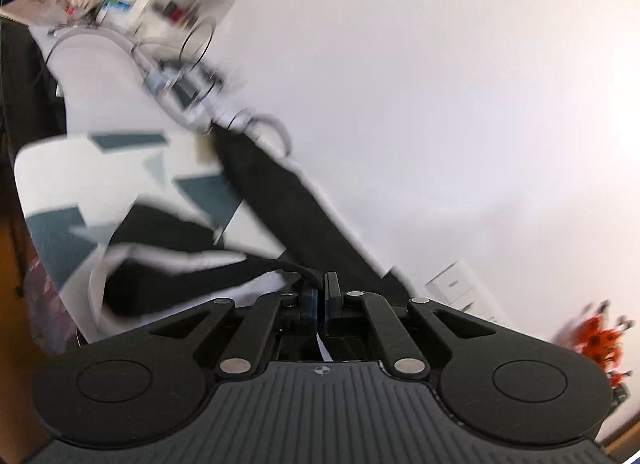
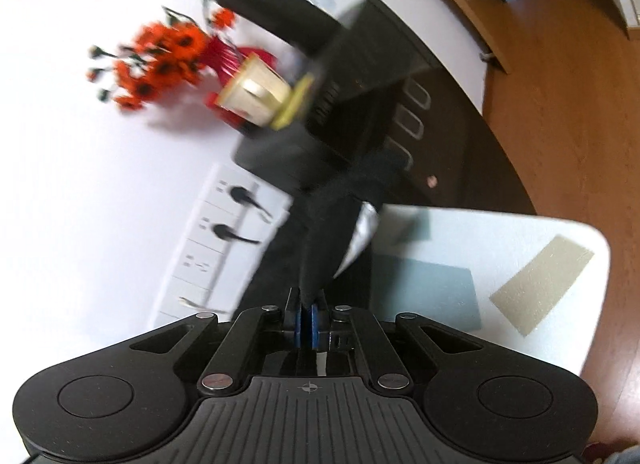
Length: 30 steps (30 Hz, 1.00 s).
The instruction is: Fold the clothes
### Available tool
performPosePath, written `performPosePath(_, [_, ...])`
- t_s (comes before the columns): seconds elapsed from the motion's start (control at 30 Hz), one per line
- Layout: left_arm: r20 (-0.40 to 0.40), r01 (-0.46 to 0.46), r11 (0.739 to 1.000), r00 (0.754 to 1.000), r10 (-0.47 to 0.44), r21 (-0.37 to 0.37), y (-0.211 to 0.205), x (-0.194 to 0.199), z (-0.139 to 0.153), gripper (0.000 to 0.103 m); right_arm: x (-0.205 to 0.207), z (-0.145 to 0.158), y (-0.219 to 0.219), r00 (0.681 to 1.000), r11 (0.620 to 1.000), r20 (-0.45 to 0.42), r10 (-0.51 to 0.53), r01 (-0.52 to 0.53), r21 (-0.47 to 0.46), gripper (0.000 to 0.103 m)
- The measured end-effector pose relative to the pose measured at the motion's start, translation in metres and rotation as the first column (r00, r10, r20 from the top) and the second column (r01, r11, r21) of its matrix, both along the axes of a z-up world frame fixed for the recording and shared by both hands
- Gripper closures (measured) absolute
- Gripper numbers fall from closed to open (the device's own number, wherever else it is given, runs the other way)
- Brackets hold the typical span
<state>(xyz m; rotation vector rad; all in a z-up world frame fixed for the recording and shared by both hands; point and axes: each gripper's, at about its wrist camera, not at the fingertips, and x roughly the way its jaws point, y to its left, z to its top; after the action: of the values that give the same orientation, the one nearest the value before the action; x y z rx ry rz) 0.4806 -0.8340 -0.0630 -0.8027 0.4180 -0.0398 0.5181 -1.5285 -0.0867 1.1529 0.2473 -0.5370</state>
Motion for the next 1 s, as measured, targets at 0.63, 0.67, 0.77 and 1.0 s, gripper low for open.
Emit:
performPosePath(0.63, [0.303, 0.086, 0.982, 0.944, -0.134, 0.168, 0.032, -0.003, 0.072, 0.100, -0.094, 0.044, 0.058, 0.982, 0.983, 0.107, -0.157, 0.166, -0.078, 0.100])
performPosePath(0.67, [0.305, 0.095, 0.983, 0.942, -0.140, 0.156, 0.032, 0.002, 0.073, 0.100, -0.095, 0.044, 0.060, 0.981, 0.982, 0.105, -0.162, 0.170, -0.078, 0.100])
performPosePath(0.77, [0.304, 0.100, 0.983, 0.942, -0.144, 0.157, 0.027, 0.021, 0.073, 0.100, -0.088, 0.048, 0.062, 0.981, 0.984, 0.114, -0.157, 0.165, -0.062, 0.100])
performPosePath(1.0, [0.245, 0.059, 0.994, 0.966, -0.079, 0.090, 0.006, 0.102, 0.075, 0.100, -0.023, 0.059, 0.047, 0.971, 0.977, 0.192, -0.143, 0.169, -0.128, 0.100])
